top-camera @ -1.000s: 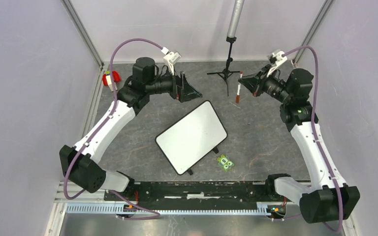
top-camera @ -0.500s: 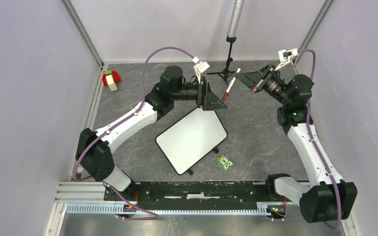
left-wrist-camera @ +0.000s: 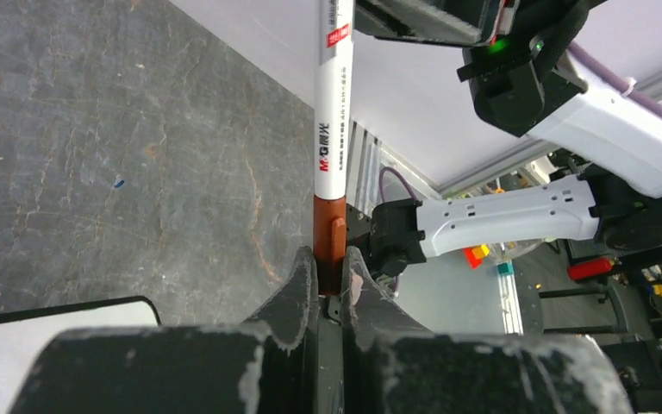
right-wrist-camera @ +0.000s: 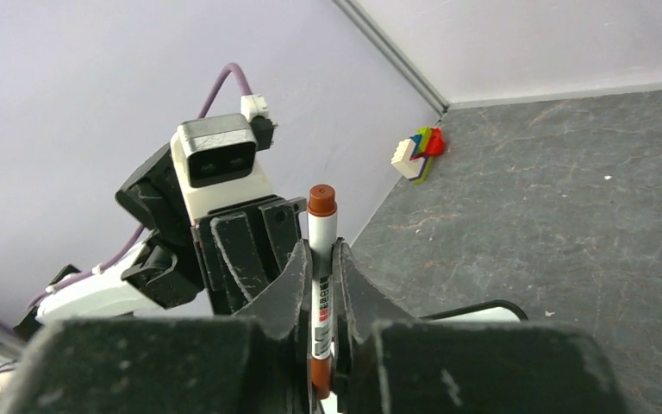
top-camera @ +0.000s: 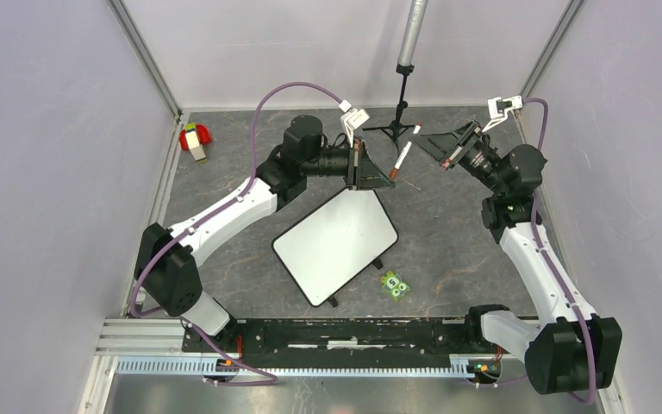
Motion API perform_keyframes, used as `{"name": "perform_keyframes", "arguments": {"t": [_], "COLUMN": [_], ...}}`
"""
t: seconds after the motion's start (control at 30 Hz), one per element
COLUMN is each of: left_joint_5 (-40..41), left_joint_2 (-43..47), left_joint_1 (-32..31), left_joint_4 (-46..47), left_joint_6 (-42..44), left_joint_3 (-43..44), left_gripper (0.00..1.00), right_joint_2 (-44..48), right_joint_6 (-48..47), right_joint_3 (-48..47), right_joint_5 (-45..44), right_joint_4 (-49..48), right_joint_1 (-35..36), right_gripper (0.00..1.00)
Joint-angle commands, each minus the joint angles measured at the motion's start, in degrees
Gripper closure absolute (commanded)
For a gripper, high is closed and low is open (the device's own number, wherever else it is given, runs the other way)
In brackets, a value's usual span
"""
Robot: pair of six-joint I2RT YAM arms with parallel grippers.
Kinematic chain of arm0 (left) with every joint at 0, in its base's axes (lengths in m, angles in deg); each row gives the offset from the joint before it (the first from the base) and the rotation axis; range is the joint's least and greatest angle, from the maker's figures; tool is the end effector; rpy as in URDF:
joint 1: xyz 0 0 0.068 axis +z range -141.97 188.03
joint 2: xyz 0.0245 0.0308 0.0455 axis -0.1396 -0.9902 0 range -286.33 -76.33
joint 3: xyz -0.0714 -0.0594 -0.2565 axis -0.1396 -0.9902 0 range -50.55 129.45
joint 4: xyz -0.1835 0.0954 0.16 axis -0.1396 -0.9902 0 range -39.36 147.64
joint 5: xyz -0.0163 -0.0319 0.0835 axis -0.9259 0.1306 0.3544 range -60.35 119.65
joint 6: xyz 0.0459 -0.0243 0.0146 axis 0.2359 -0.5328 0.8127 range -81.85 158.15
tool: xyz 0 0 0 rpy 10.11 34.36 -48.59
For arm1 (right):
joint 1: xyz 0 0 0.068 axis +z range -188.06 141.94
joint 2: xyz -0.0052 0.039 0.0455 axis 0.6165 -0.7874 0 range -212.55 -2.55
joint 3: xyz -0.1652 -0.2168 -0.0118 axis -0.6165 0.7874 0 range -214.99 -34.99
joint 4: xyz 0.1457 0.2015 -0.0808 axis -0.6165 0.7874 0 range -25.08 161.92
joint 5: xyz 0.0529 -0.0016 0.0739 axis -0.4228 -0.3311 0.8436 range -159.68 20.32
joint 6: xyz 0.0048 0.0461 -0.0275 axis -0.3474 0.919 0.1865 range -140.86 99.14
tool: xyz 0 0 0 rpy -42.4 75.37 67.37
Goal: Write a sentence on the whiteboard
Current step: Open the whiteboard marker at the center of the board.
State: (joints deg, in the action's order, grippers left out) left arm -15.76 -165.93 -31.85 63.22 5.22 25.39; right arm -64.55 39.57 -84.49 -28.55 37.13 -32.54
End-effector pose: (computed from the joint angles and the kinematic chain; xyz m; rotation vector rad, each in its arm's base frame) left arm 0.2665 -0.2556 0.3640 0.7771 1.7927 -1.5647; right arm 0.2420 0.0469 0.3787 0.0341 1.5248 1.4068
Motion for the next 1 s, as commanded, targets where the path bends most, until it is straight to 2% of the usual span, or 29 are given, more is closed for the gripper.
{"name": "perform_keyframes", "arguments": {"t": [0.0,0.07,0.13,0.2,0.27,0.3,0.37,0.43,0.63,0.8,0.97], "left_joint_5": [-1.01,-1.44,-1.44,-0.56,2.15,3.93,7.97,13.86,34.94,44.60,50.97], "left_joint_2": [0.65,1.55,2.68,3.71,4.42,4.86,6.17,7.74,7.90,6.75,5.99], "left_joint_1": [0.54,1.51,2.14,2.25,2.24,2.18,1.79,0.28,-10.22,-14.59,-17.47], "left_joint_4": [-3.34,-11.13,-21.17,-31.29,-39.27,-42.18,-45.33,-46.62,-51.55,-51.80,-51.77], "left_joint_6": [5.96,12.44,23.74,35.13,42.59,45.01,50.08,54.63,67.47,72.21,73.03], "left_joint_3": [2.70,3.84,5.29,6.89,8.15,8.55,8.09,6.92,7.88,8.59,9.12], "left_gripper": [0.98,0.98,0.98,0.98,0.98,0.98,0.98,0.98,0.98,0.98,0.98], "right_joint_2": [1.26,1.19,1.07,1.16,0.75,0.31,-1.12,-1.82,-2.24,-3.20,-3.07], "right_joint_6": [-1.73,-7.61,-15.92,-24.88,-34.46,-39.16,-49.79,-55.40,-49.14,-45.94,-45.98], "right_joint_3": [0.80,-0.87,-3.28,-4.95,-6.90,-8.44,-11.73,-13.26,-11.09,-9.15,-6.21], "right_joint_5": [8.30,13.32,17.70,21.73,24.57,25.33,25.03,23.35,20.27,19.43,18.10], "right_joint_4": [-7.27,-2.77,4.71,11.72,21.64,28.69,42.11,49.37,49.90,51.88,52.25], "right_joint_1": [0.55,0.54,0.59,0.53,0.55,0.55,0.55,0.63,2.08,4.42,6.71], "right_gripper": [0.78,0.62,0.50,0.41,0.31,0.29,0.28,0.28,0.31,0.41,0.42]}}
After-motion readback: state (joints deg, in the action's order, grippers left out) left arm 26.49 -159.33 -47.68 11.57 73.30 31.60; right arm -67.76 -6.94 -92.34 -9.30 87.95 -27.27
